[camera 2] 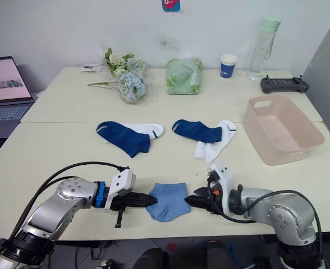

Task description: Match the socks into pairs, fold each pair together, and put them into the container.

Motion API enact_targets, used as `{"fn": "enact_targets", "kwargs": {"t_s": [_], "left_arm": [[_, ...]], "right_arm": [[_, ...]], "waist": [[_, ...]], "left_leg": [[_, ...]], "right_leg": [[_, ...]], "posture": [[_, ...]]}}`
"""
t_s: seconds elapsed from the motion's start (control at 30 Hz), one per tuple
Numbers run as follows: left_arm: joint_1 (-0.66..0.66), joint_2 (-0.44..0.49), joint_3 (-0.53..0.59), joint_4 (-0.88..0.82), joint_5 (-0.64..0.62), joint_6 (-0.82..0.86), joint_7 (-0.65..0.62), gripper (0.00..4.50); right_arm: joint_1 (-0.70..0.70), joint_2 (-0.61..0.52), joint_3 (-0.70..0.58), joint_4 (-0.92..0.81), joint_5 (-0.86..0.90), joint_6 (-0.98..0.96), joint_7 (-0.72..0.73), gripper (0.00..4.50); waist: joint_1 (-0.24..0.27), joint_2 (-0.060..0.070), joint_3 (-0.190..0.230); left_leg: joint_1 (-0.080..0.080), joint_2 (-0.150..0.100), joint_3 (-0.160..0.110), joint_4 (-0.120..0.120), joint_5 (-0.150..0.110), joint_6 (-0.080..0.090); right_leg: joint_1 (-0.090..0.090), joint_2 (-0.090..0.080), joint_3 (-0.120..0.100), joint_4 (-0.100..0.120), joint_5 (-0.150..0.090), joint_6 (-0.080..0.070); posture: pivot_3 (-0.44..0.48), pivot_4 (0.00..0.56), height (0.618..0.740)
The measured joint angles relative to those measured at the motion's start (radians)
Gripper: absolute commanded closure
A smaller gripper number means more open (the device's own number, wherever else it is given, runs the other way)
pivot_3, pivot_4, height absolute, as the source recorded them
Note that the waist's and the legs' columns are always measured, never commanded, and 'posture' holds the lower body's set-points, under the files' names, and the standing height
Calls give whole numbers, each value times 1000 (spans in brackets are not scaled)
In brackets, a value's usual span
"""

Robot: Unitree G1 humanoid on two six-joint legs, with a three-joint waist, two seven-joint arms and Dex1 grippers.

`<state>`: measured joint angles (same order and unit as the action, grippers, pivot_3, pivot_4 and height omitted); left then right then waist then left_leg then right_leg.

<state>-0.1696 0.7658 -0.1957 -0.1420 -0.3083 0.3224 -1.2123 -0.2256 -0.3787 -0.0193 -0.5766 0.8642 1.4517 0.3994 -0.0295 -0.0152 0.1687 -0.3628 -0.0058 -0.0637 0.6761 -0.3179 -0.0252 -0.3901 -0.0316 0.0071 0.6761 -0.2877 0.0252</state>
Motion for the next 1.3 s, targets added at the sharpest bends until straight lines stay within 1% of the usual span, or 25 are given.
{"fn": "enact_targets", "kwargs": {"t_s": [0.07, 0.33, 0.43, 0.6, 0.73, 0.87, 0.97, 1.1, 1.17, 1.3], "left_arm": [[3, 3, 4, 3, 0, -3, 0, 4500], [10, 18, 9, 7, 0, -10, 1, 4500], [15, 21, 11, 15, 0, -23, 1, 4500], [14, 24, 12, 17, 0, -27, 0, 4500], [14, 24, 12, 18, 0, -27, 1, 4500], [14, 24, 13, 19, 0, -28, 1, 4500], [16, 24, 17, 19, 0, -27, 1, 4500], [19, 25, 32, 21, -6, -16, 1, 4500], [19, 25, 46, 25, -16, 4, 1, 4500], [6, 24, 86, 34, -72, 73, -1, 4500]], "right_arm": [[-11, 12, 2, 8, 4, 33, -14, 87], [-70, 89, 44, 83, -19, 81, -54, 87], [-101, 164, 45, 151, -28, 85, -65, 87], [-121, 288, 28, 214, -42, 108, -102, 87], [-133, 358, 28, 254, -60, 108, -119, 87], [-139, 392, 23, 286, -66, 105, -121, 87], [-139, 396, 20, 294, -70, 104, -123, 660], [-137, 388, 19, 296, -88, 103, -124, 1997], [-135, 382, 13, 295, -96, 103, -124, 2758], [-131, 381, -13, 267, -97, 107, -126, 4179]], "waist": [[0, 0, 0], [-4, 0, 0], [-6, 0, -1], [-7, 1, -1], [-6, 1, -1], [-6, 1, -1], [-6, 1, -1], [-6, 1, -1], [-6, 1, -1], [-5, 1, 0]], "left_leg": [[0, 0, 0, 0, 0, 0], [2, 1, 0, 0, 0, 0], [4, 2, 0, 0, 0, 0], [4, 3, 0, -1, 0, 0], [4, 3, 0, -1, 0, 0], [4, 3, 0, -1, 0, 0], [4, 2, 0, -1, 0, 0], [2, 2, 0, -1, 0, 0], [1, 2, 0, -1, 0, 0], [-2, 2, 0, -1, 0, 0]], "right_leg": [[0, 0, 0, 0, 0, 0], [0, 2, 1, 2, 0, 0], [0, 3, 1, 3, 0, -1], [0, 4, 1, 3, 0, -1], [-1, 4, 2, 3, 0, -1], [-1, 4, 2, 3, 0, -1], [-1, 4, 2, 3, 0, -1], [-2, 4, 2, 3, 0, -1], [-3, 4, 2, 3, 0, -1], [-6, 4, 2, 3, 0, -1]], "posture": [[0, 150, 740], [0, 150, 740], [0, 150, 740], [0, 150, 740], [0, 150, 740], [0, 150, 740], [0, 150, 740], [0, 150, 740], [0, 150, 740], [0, 150, 740]]}}
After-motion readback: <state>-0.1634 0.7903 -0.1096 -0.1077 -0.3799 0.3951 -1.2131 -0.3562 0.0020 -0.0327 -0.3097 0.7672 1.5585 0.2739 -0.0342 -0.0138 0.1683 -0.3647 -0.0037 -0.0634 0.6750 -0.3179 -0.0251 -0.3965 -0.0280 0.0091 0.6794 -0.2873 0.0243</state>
